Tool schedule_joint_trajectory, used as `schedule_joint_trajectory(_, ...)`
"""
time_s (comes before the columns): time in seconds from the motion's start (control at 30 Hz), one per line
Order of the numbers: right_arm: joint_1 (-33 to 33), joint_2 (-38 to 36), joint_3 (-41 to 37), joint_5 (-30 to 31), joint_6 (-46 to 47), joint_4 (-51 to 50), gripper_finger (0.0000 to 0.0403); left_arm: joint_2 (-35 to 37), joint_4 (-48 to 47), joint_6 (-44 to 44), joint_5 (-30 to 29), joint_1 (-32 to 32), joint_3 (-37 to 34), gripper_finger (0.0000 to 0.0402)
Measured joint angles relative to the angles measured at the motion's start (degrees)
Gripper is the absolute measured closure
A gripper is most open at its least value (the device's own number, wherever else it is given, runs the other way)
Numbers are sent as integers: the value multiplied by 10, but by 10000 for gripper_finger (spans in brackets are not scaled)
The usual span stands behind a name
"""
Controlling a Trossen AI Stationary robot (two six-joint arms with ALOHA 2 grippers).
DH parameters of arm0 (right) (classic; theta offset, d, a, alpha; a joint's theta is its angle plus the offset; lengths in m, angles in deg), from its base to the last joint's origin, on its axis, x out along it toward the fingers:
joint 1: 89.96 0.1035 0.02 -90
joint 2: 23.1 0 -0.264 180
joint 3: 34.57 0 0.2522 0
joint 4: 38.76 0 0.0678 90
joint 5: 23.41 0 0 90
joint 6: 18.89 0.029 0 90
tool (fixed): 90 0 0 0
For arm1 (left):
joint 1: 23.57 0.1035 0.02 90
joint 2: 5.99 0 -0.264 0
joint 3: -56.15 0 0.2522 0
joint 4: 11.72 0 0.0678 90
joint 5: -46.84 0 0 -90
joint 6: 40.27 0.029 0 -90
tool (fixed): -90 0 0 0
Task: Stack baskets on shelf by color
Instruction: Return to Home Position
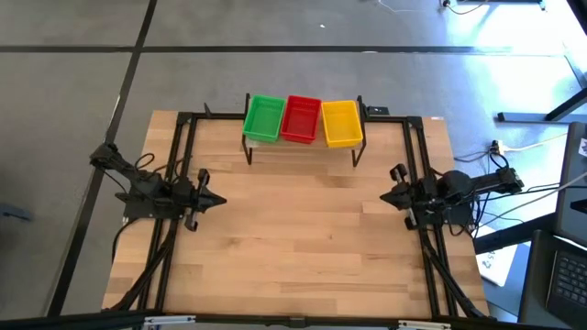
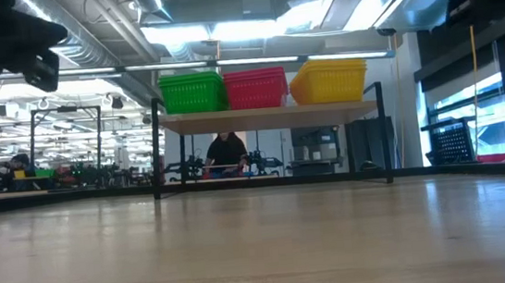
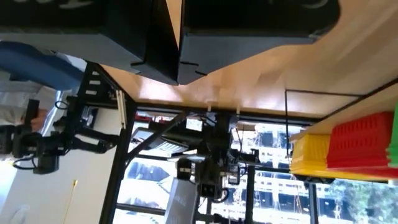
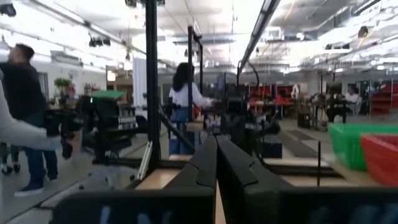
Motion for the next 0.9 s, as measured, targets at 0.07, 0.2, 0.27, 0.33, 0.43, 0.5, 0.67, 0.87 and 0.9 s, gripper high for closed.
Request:
schedule_joint_trajectory(0.07, 0, 0, 0, 0, 0, -18, 402, 0, -1, 9, 0, 0, 0, 401)
schedule_joint_trajectory(0.2, 0, 0, 0, 0, -1, -60, 402, 2, 3, 31, 0, 0, 0, 401)
schedule_joint_trajectory(0.27, 0, 0, 0, 0, 0, -74, 402, 2, 3, 32, 0, 0, 0, 401)
schedule_joint_trajectory(0.33, 0, 0, 0, 0, -1, -76, 402, 2, 3, 32, 0, 0, 0, 401)
schedule_joint_trajectory(0.43, 0, 0, 0, 0, -2, -76, 402, 2, 3, 32, 0, 0, 0, 401)
schedule_joint_trajectory(0.5, 0, 0, 0, 0, -1, -76, 402, 2, 3, 32, 0, 0, 0, 401)
schedule_joint_trajectory(0.67, 0, 0, 0, 0, -2, -76, 402, 2, 3, 32, 0, 0, 0, 401)
schedule_joint_trajectory(0.87, 0, 0, 0, 0, -2, -76, 402, 2, 2, 32, 0, 0, 0, 402)
schedule_joint_trajectory(0.9, 0, 0, 0, 0, -2, -76, 402, 2, 2, 32, 0, 0, 0, 402)
